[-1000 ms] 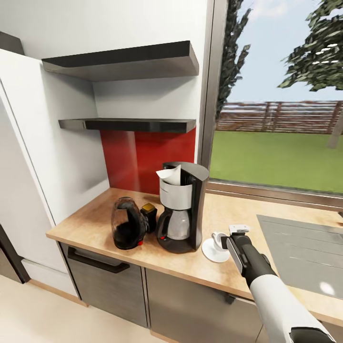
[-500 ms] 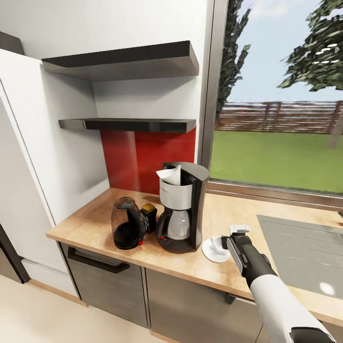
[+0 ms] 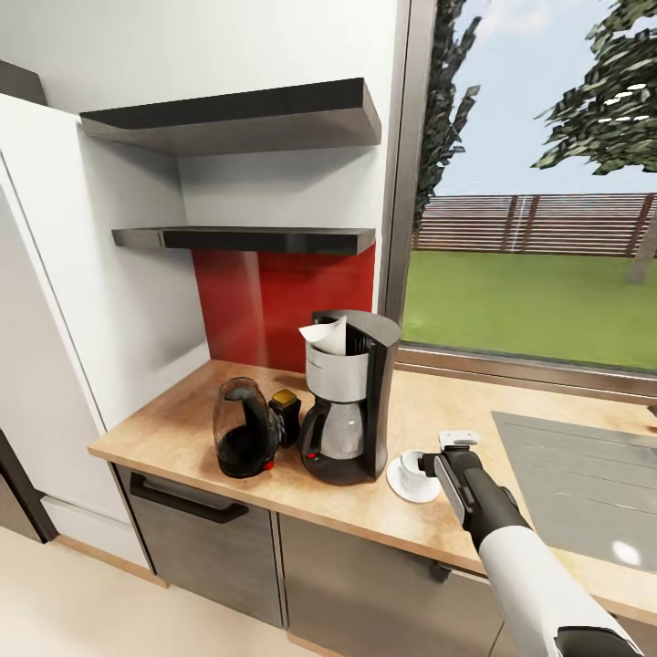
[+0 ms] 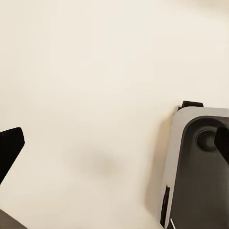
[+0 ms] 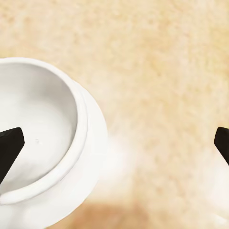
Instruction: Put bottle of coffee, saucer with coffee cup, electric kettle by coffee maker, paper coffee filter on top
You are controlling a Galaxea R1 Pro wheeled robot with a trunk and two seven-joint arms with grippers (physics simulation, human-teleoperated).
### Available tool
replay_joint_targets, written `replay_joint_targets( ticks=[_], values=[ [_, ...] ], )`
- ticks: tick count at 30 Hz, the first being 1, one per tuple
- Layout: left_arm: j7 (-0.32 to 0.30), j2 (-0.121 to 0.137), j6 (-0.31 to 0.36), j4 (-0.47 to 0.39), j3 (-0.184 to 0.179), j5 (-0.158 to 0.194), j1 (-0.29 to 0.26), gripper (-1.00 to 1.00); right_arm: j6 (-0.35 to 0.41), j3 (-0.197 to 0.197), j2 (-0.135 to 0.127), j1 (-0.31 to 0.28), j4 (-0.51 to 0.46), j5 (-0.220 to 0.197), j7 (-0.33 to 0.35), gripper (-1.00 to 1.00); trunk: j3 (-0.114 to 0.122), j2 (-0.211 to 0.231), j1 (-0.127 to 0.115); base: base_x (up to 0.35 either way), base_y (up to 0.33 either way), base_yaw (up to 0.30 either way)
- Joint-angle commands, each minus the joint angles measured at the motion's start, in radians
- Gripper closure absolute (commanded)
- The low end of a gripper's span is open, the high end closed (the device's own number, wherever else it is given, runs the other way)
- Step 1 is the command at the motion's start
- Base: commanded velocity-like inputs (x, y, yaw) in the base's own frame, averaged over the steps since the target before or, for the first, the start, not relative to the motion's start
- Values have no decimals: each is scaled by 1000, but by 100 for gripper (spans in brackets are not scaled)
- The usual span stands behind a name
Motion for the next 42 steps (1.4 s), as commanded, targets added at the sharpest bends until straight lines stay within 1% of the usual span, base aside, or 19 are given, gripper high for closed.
replay_joint_targets(
  ticks=[1, 13, 21, 24, 31, 37, 39, 41, 42],
  values=[
    [2, 0, -3, 1, -9, 9, 0, -100, 5, -3, 1, 0, -1, 5, 1, -100, -1, -1, 0, 0, 0, 0],
    [2, 0, -3, 1, -9, 9, 0, -100, 6, -4, 3, 0, -15, 3, 1, -100, -1, -1, 0, 0, 0, 0],
    [2, -1, -3, 1, -9, 9, 0, -100, 13, -5, 1, 0, -132, 0, 1, -100, -1, -1, 0, 0, 0, 0],
    [2, 0, -3, 1, -9, 9, 0, -100, 14, -5, 1, 0, -146, 0, 1, -100, -1, -1, 0, 0, 0, 0],
    [2, -2, -3, 1, -9, 9, 0, -100, 10, -3, 0, 0, -220, -1, 2, -100, -1, -1, 0, 0, 0, 0],
    [2, -3, -3, -1, -10, 9, 0, -100, 2, -3, 0, 0, -233, -2, 7, -100, -1, -1, 0, 0, 0, 0],
    [2, -3, -3, -2, -10, 9, 0, -100, -11, -3, -2, 0, -241, -3, 8, -100, -1, -1, 0, 0, 0, 0],
    [2, -3, -3, -3, -12, 8, 0, -100, -46, -3, -2, 1, -243, -2, 8, -100, -1, -1, 0, 0, 0, 0],
    [3, -4, -3, -3, -12, 8, 0, -100, -87, -3, -2, 2, -243, -2, 9, -100, -1, -1, 0, 0, 0, 0]
  ],
)
